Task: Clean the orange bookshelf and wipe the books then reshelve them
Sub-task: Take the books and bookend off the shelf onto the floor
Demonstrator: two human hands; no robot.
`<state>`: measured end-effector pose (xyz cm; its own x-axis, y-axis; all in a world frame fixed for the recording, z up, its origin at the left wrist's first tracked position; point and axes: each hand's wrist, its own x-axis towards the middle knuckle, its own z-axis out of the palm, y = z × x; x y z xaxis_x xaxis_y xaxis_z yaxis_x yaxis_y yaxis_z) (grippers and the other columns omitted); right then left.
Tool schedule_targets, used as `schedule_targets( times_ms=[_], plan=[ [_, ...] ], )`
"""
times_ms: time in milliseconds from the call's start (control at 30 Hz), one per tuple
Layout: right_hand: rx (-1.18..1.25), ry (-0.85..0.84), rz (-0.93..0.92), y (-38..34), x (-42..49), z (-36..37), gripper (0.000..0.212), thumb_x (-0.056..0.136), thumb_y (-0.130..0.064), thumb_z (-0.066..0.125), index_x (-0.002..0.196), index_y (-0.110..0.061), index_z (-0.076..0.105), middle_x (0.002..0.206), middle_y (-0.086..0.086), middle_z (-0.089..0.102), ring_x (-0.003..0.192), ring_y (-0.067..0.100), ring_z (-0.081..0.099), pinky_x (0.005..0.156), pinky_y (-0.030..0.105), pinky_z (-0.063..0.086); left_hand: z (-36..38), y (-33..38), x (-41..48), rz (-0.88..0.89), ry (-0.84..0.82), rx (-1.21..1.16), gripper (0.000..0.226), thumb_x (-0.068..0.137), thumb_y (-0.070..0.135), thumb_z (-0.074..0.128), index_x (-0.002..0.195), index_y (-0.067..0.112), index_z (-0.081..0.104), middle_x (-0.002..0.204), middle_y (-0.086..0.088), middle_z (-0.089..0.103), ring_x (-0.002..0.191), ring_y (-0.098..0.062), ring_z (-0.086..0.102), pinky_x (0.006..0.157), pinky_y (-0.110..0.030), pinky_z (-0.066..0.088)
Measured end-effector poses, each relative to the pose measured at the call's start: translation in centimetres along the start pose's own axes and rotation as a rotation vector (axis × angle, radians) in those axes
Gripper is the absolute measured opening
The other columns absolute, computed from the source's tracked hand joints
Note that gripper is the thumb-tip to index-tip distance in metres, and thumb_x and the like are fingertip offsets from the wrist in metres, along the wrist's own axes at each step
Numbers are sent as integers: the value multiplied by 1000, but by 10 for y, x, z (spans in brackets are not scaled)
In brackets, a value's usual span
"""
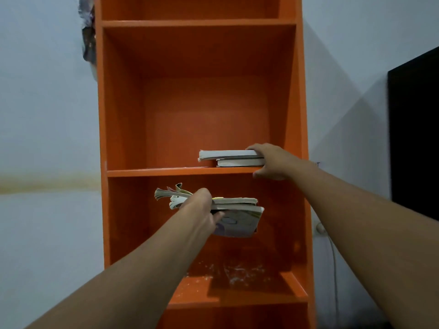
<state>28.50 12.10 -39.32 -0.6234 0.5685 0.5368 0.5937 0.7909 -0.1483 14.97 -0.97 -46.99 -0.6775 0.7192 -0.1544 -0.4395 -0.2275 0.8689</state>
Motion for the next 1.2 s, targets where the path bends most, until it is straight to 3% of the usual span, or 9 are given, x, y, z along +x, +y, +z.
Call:
schedule_targets(
  times_ms=[300, 500, 600, 667, 733, 800, 900, 1100, 1200],
  plan=[
    [-48, 123, -168, -6, -17, -11, 54, 88, -10, 68, 138, -24, 51, 128, 0, 57, 113, 16, 52, 97, 31, 44, 3, 10, -14, 0, -37, -12, 28, 96, 0, 47, 124, 3, 44, 120, -17, 53, 105, -30, 61, 83, -48, 57],
    [-46, 307, -272, -23, -48, -10, 49, 86, -22, 69, 133, -26, 56, 123, -4, 61, 109, 15, 58, 92, 31, 50, -1, 16, -18, 28, -22, -2, 27, 98, 2, 46, 124, 3, 44, 120, -17, 55, 101, -30, 63, 70, -46, 56],
    [13, 381, -18, -37, -63, -14, 63, 82, -70, 54, 135, -36, 47, 132, -6, 45, 116, 15, 51, 91, 41, 50, -5, 22, -17, 36, -19, 8, 26, 98, 3, 45, 124, 2, 46, 117, -18, 58, 97, -29, 65, 71, -43, 59],
    [395, 301, 319, -43, -61, -20, 91, 74, -86, 44, 144, -28, 34, 146, 5, 35, 122, 27, 49, 90, 50, 51, -8, 23, -18, 50, -7, 12, 26, 98, 1, 44, 124, 1, 46, 117, -16, 56, 87, -27, 63, 72, -42, 59],
    [827, 109, 534, -47, -56, -22, 92, 76, -81, 52, 148, -28, 29, 150, 11, 34, 121, 36, 52, 81, 53, 57, -10, 24, -21, 66, 3, 22, 27, 97, 0, 43, 124, 2, 44, 117, -16, 54, 79, -25, 60, 65, -42, 57],
    [1154, -40, 608, -54, -51, -19, 72, 84, -61, 63, 139, -20, 44, 135, 13, 49, 106, 37, 62, 76, 50, 60, -12, 26, -23, 71, 8, -5, 29, 97, -1, 43, 125, 3, 43, 118, -16, 53, 85, -27, 61, 66, -45, 58],
    [1522, -4, 618, -63, -46, -15, 39, 89, -26, 70, 119, -6, 56, 116, 20, 61, 94, 31, 69, 73, 45, 61, -17, 27, -22, 70, 21, -18, 27, 97, -1, 45, 124, 4, 42, 107, -15, 52, 84, -26, 59, 74, -46, 57],
    [1625, 95, 592, -74, -71, 7, 21, 84, -9, 72, 96, -3, 55, 104, 22, 61, 86, 28, 67, 77, 46, 60, -37, 21, -13, 55, 37, -40, 36, 95, 0, 47, 130, 4, 41, 106, -17, 53, 95, -31, 62, 75, -51, 60],
    [1644, 85, 587, -78, -87, 24, 30, 79, -12, 75, 103, -5, 57, 100, 21, 70, 80, 30, 73, 67, 45, 62, -51, 18, -10, 61, 34, 13, 33, 95, 3, 46, 128, 3, 45, 113, -18, 58, 91, -30, 65, 52, -42, 60]
  ],
)
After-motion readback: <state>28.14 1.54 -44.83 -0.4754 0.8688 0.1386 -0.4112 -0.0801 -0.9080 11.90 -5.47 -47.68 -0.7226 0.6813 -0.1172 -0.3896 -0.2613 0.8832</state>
